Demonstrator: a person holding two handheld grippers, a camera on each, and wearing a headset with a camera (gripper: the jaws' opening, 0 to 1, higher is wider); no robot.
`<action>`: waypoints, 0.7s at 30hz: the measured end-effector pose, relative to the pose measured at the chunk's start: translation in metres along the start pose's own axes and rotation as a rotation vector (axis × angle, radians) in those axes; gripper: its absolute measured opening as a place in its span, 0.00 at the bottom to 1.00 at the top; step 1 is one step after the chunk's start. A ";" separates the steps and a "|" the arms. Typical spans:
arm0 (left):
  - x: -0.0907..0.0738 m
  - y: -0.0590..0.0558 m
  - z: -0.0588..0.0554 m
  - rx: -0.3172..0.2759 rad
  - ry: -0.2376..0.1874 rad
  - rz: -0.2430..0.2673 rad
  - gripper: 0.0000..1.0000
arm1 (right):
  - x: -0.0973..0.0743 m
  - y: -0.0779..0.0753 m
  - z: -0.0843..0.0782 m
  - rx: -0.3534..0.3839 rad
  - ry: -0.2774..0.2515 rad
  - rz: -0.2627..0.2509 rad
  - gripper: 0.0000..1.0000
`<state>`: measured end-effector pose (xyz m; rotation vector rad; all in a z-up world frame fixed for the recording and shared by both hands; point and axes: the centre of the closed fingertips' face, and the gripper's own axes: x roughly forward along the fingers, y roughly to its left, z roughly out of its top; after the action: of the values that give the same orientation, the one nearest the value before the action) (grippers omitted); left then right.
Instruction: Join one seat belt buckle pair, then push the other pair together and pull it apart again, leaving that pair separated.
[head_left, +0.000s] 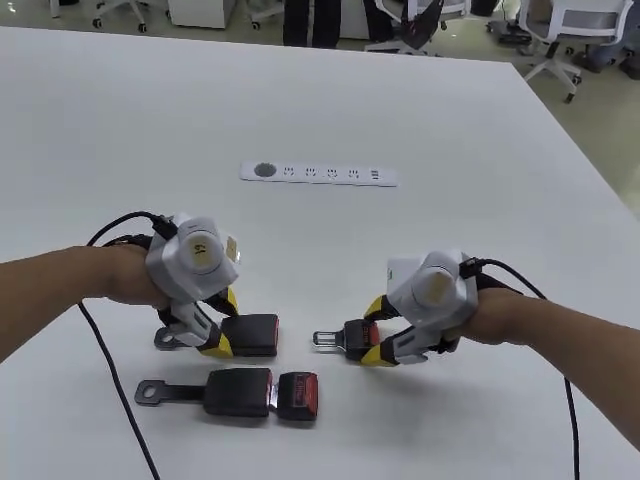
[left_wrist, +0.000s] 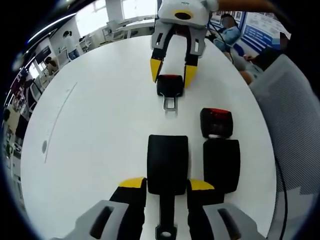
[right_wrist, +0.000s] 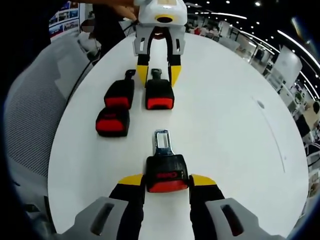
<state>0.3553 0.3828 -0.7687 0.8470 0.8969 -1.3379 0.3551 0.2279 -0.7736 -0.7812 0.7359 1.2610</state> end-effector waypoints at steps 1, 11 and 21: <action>0.000 0.000 0.000 0.003 0.000 0.001 0.33 | 0.000 0.001 0.000 0.002 0.001 0.002 0.32; 0.004 -0.002 -0.002 0.014 0.005 -0.015 0.32 | 0.000 0.002 -0.001 -0.012 -0.002 0.009 0.31; 0.005 -0.001 -0.003 0.023 0.011 -0.018 0.31 | 0.001 0.002 0.001 -0.020 -0.004 0.010 0.31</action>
<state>0.3547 0.3833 -0.7747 0.8669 0.9005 -1.3624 0.3536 0.2297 -0.7744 -0.7919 0.7254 1.2799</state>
